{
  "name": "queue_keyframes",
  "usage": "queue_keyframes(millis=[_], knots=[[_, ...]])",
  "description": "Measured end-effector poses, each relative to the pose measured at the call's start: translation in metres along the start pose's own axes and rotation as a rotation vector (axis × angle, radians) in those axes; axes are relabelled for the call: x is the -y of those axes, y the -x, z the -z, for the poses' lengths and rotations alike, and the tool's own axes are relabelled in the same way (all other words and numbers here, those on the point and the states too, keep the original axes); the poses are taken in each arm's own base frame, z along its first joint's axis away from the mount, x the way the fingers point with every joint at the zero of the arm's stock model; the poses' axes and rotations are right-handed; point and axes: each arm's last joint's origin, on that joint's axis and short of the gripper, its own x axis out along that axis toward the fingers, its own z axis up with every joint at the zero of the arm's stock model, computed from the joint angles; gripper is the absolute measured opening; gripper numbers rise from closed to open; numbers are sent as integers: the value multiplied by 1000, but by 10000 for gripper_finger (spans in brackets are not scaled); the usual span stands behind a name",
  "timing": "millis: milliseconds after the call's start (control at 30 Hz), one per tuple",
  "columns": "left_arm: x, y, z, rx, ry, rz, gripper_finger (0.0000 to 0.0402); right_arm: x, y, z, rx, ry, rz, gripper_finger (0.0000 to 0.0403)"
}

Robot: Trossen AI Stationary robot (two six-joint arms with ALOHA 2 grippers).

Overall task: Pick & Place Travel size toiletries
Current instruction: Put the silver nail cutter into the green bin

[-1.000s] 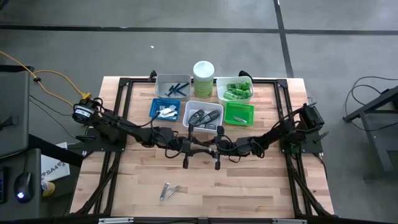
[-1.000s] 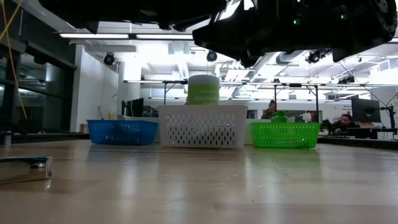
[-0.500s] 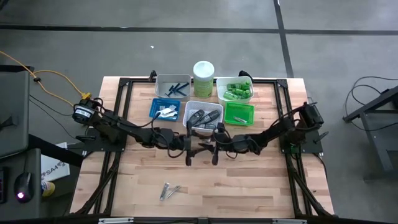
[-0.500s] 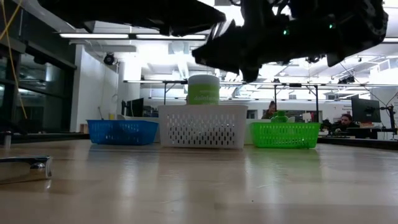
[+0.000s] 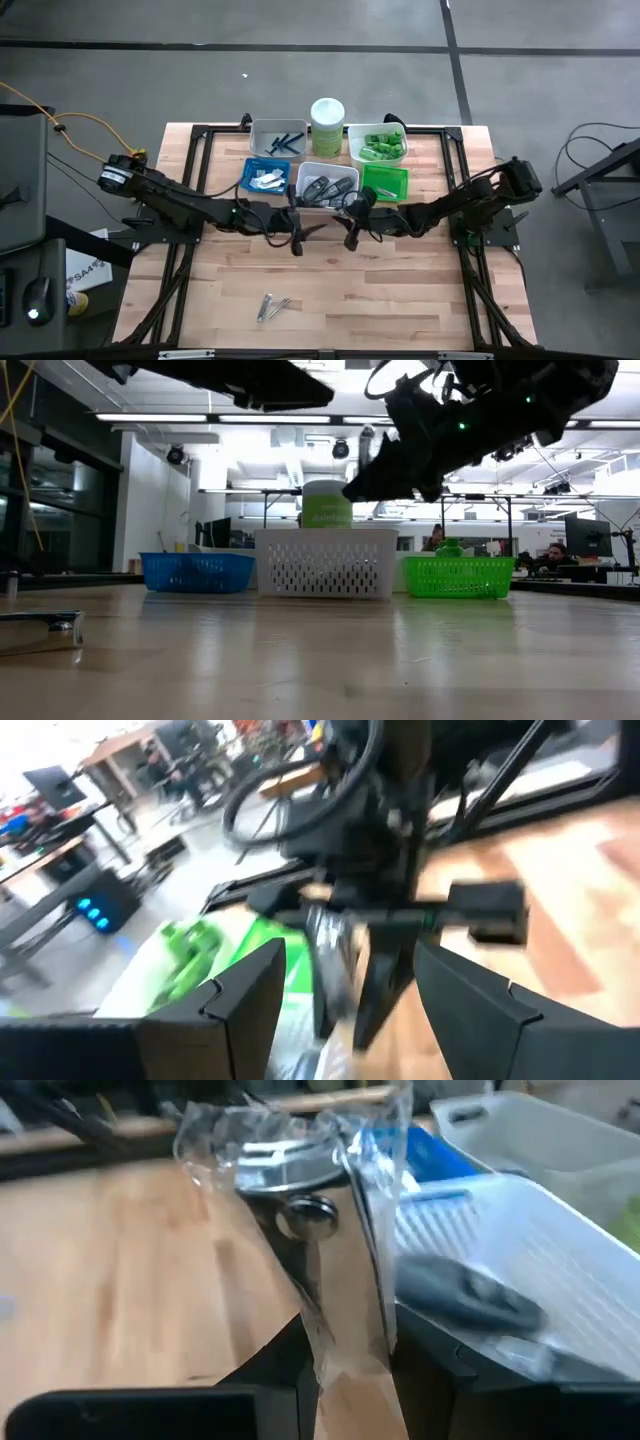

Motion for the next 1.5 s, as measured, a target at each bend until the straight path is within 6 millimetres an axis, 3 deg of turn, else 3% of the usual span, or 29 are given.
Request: queue_keyframes(millis=[400,800,1167,1367,1500], knots=[[-21,31,-3,-196,75,-140,220,32,32,-2,-251,51,212,90],[-20,51,26,-503,218,-163,220,84,75,2,-567,64,479,90],[-2,63,27,-540,268,-114,220,109,59,15,-730,160,536,93],[6,70,29,-577,305,-97,220,115,52,21,-766,173,565,172],[9,73,30,-592,336,-93,220,115,53,20,-761,170,566,200]])
